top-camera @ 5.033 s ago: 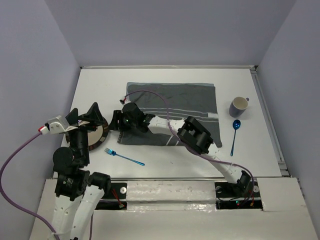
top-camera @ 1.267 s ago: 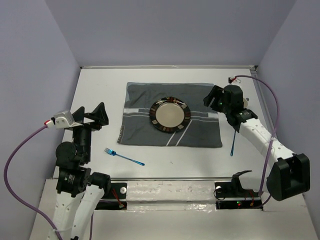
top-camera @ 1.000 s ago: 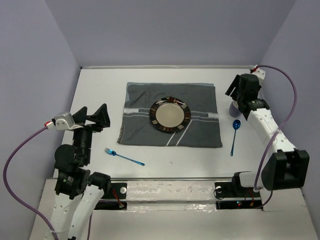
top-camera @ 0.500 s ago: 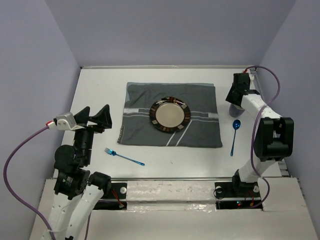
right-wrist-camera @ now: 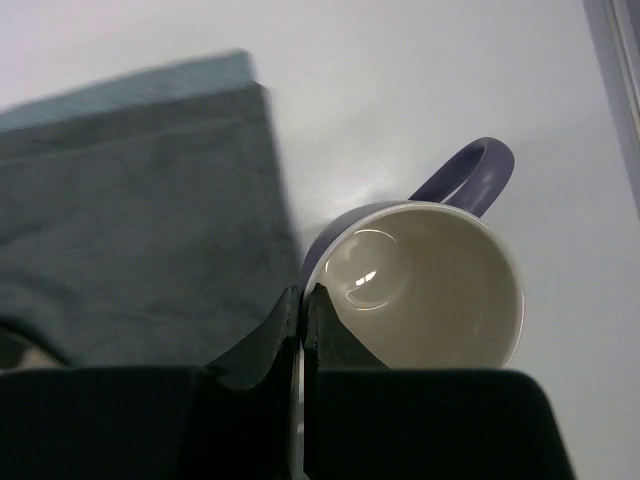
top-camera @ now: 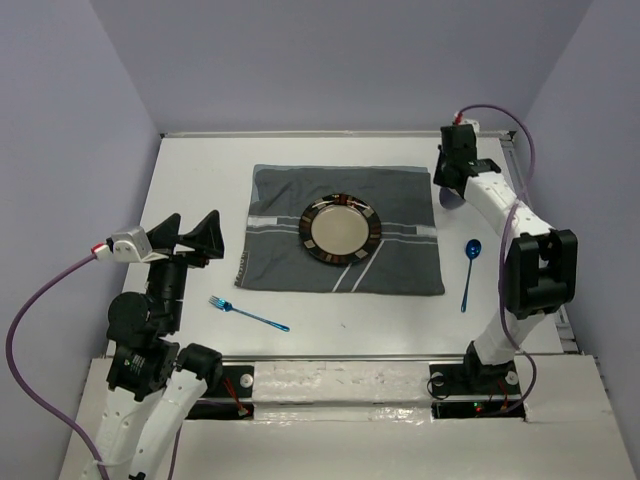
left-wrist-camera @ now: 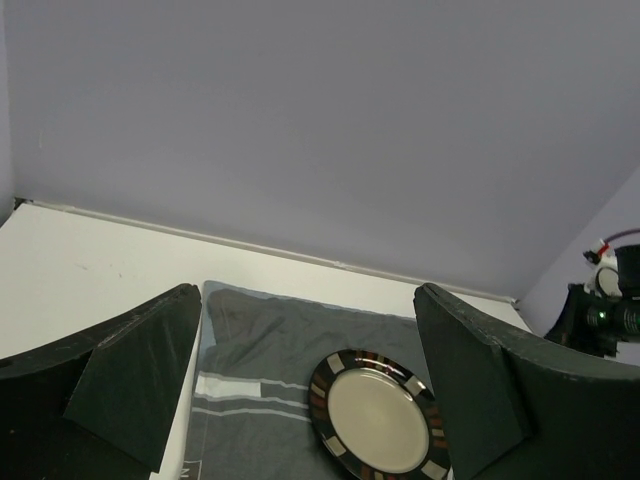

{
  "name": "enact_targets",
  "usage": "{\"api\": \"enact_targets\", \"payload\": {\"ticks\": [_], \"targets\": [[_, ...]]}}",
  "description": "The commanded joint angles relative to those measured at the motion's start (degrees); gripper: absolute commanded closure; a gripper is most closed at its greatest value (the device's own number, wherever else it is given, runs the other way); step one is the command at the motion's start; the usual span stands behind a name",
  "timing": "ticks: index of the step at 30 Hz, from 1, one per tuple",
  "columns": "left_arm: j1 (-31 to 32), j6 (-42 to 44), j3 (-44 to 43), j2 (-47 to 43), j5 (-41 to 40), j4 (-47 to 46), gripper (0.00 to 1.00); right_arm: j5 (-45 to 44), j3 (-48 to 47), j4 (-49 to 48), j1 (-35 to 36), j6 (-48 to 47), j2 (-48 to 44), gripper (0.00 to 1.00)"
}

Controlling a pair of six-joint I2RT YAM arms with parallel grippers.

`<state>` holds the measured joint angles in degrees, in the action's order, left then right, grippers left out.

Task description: Set the dinner table for one person

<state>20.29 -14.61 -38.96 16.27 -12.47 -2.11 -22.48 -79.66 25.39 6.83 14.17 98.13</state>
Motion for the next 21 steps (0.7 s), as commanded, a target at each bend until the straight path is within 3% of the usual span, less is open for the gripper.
{"api": "enact_targets", "payload": {"ticks": [1, 8, 21], "targets": [[0.4, 1.0, -0.9, -0.5, -0.1, -2.1, 0.01, 0.4, -13.1, -2.9, 5.3, -5.3, 2.1, 1.0], [0.3, 1.1, -1.0, -0.1, 0.0, -2.2, 0.01, 4.4, -25.9, 1.7, 7.6, -7.8, 12.1, 1.0], [0.4, 0.6, -0.9, 0.5, -0.7, -2.0, 0.01, 6.0, -35.6, 6.8, 8.1, -10.7, 21.7, 1.0]]}}
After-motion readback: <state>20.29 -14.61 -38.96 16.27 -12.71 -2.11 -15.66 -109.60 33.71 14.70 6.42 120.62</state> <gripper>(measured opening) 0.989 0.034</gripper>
